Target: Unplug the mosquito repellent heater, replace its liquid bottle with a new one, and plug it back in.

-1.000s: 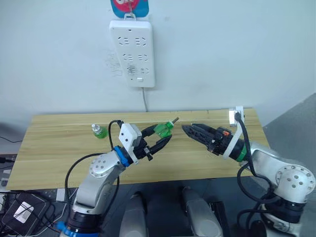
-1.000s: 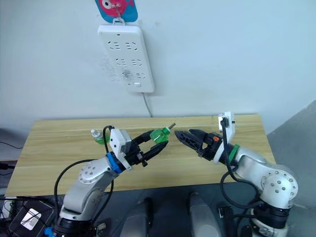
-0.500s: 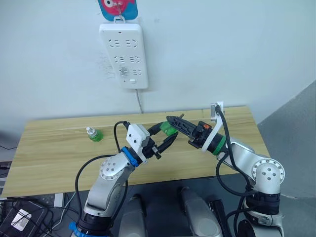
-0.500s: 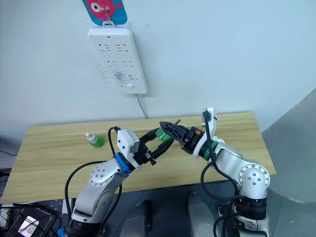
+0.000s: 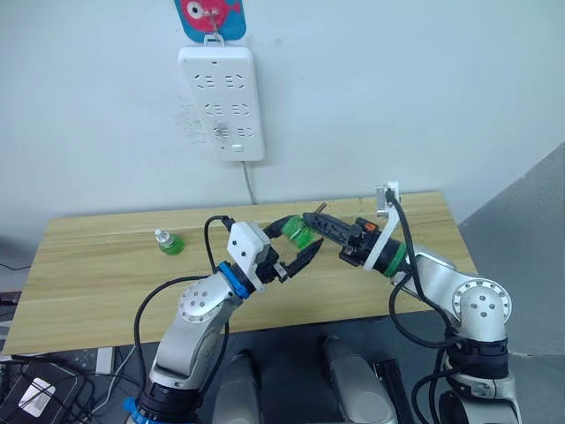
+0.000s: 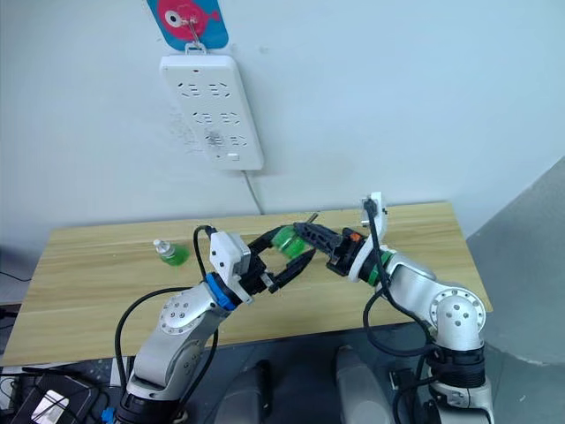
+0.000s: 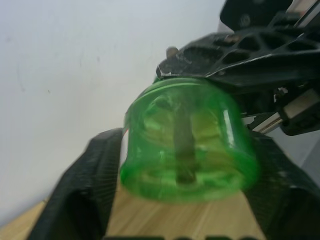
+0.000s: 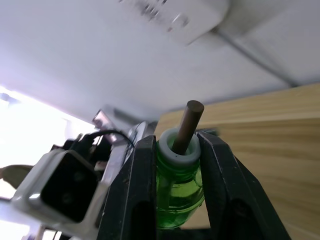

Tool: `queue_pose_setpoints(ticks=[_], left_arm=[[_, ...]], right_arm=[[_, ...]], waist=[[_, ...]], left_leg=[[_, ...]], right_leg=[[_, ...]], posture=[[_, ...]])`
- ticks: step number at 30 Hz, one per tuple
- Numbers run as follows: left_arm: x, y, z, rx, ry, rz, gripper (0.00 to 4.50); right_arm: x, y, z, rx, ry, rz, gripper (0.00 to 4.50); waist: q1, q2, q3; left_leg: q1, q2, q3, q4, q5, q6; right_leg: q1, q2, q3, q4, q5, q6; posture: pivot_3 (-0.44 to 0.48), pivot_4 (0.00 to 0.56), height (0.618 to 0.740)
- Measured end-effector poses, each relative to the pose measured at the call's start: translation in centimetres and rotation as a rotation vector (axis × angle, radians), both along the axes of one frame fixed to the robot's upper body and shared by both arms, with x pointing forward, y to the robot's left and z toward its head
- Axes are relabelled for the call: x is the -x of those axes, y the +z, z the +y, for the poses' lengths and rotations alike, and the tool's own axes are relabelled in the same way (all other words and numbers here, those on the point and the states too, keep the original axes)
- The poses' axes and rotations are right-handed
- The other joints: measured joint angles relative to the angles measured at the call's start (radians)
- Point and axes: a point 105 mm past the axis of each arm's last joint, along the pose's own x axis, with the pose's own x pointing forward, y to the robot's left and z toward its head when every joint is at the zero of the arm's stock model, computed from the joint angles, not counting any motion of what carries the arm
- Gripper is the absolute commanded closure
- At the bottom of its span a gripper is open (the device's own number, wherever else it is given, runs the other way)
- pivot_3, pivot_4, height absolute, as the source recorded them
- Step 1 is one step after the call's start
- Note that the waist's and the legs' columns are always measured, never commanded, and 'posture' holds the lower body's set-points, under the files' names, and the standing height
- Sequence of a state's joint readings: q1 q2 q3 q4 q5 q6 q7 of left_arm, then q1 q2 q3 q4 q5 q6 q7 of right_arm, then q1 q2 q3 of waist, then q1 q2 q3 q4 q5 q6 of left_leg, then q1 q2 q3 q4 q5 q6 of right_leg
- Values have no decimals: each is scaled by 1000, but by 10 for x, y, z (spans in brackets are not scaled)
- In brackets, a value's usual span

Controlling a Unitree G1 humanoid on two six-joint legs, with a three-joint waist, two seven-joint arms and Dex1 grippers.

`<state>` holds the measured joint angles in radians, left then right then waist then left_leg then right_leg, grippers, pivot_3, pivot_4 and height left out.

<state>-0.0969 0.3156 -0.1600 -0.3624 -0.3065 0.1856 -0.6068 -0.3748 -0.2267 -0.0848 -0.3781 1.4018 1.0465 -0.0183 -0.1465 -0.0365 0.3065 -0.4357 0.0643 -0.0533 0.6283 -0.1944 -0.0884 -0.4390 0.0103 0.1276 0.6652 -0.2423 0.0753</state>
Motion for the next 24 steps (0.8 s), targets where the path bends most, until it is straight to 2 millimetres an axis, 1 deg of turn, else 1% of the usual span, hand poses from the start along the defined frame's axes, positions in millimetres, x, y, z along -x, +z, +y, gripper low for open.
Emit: queue_pose_setpoints(ticks=[3,5,7,8,11,12,16,20,23,24], left_arm=[[10,-19,21,-115,14,52,0],[17,-29,38,-162,49,90,0],[25,-32,50,-197,77,102,0],[30,-32,56,-208,96,104,0],[40,-32,60,-219,114,115,0],[44,-32,61,-221,122,119,0],[53,-31,60,-232,129,119,0],[55,-30,60,-231,138,117,0],[57,-32,61,-234,142,125,0],[58,-32,61,-234,147,121,0]], right_arm=[[-9,-5,-19,101,-69,-50,3684],[-20,-11,-26,185,-129,-116,3684],[-34,-27,-29,315,-193,-194,3684],[-46,-40,-28,390,-242,-254,3684],[-66,-66,-29,512,-321,-354,3684],[-76,-75,-28,557,-354,-398,3684],[-104,-91,-22,635,-416,-518,3684],[-116,-105,-18,682,-421,-562,3684],[-119,-116,-20,711,-408,-563,3684],[-119,-119,-22,710,-411,-553,3334]], waist=[[-1,0,0],[-1,0,0],[2,0,0],[2,0,-1],[6,0,-1],[8,0,-1],[11,-1,-1],[20,-1,-1],[34,-1,-1],[36,-1,-1]], left_leg=[[0,0,0,-1,0,0],[0,1,0,-1,0,0],[1,1,1,-1,0,0],[1,1,1,-1,0,0],[1,0,2,-1,0,0],[1,0,3,-1,0,0],[1,0,3,-1,0,0],[1,0,2,-2,0,0],[1,0,2,-2,0,0],[1,0,2,-2,0,0]], right_leg=[[-1,0,0,0,0,0],[-1,0,0,0,0,0],[-1,0,0,0,0,0],[-1,0,0,-1,0,-1],[-1,0,1,-1,0,-1],[-1,-1,2,-2,0,0],[-1,-1,1,-1,0,-1],[-1,-1,1,-1,0,-2],[-1,-1,1,-1,2,-5],[-1,-1,1,-1,3,-5]], posture=[[-157,272,740],[-142,274,740],[-135,274,740],[-122,275,740],[-91,272,740],[-74,271,740],[-40,266,740],[-28,265,740],[-27,259,740],[-29,257,740]])
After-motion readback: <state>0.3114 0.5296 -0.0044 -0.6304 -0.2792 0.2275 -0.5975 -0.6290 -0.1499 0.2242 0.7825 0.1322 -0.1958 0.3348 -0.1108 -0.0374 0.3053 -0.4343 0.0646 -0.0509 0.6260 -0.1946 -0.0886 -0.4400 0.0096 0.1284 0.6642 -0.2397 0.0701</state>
